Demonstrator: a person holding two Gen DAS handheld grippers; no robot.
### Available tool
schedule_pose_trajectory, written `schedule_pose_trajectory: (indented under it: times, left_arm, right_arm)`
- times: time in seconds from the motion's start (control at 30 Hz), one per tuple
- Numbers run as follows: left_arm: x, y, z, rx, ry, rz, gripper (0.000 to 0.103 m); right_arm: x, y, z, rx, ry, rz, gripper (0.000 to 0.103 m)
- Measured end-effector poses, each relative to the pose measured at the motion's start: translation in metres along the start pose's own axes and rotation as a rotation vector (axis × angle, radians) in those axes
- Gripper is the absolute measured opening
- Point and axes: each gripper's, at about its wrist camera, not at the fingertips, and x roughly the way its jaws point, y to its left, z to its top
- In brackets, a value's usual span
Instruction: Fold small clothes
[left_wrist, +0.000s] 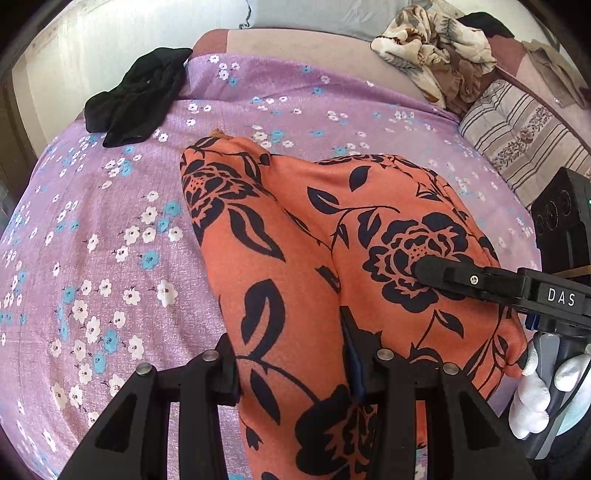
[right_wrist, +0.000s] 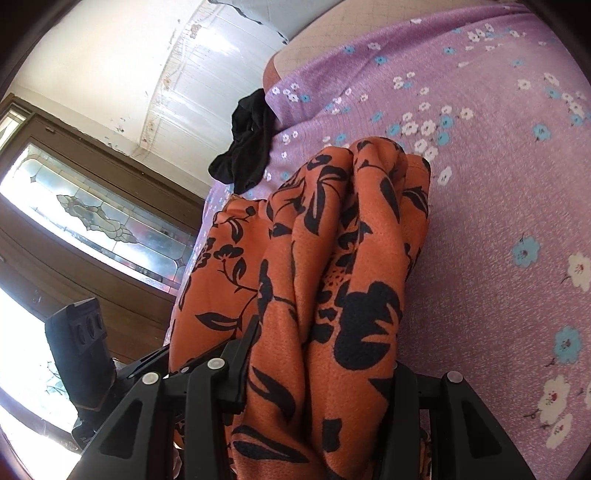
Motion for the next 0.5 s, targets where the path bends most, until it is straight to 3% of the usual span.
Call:
schedule_pose_trajectory:
  times: [0.17,0.3,0.37,0.5]
  left_arm:
    - [0.009,0.005,-0.005,-0.002,0.019,0.005,0.045]
    - [0.012,0.007,-0.005,-0.003,0.033,0.013,0.053]
    - [0.013,0.008,-0.002,-0.002,0.049,0.023,0.061]
    - [-0.002,0.017,0.006,0.009,0.025,0.036,0.065]
  right_arm:
    - [0.013,-0.011,0.003,0.019,0.021,-0.027,0.044]
    - [0.018,-0.016,0.004,0.017,0.037,-0.028,0.044]
    - [0.017,-0.017,0.007,0.013,0.044,-0.048,0.05]
    - [0.0,-0.011,0.019,-0.02,0.003,-0.115,0.058]
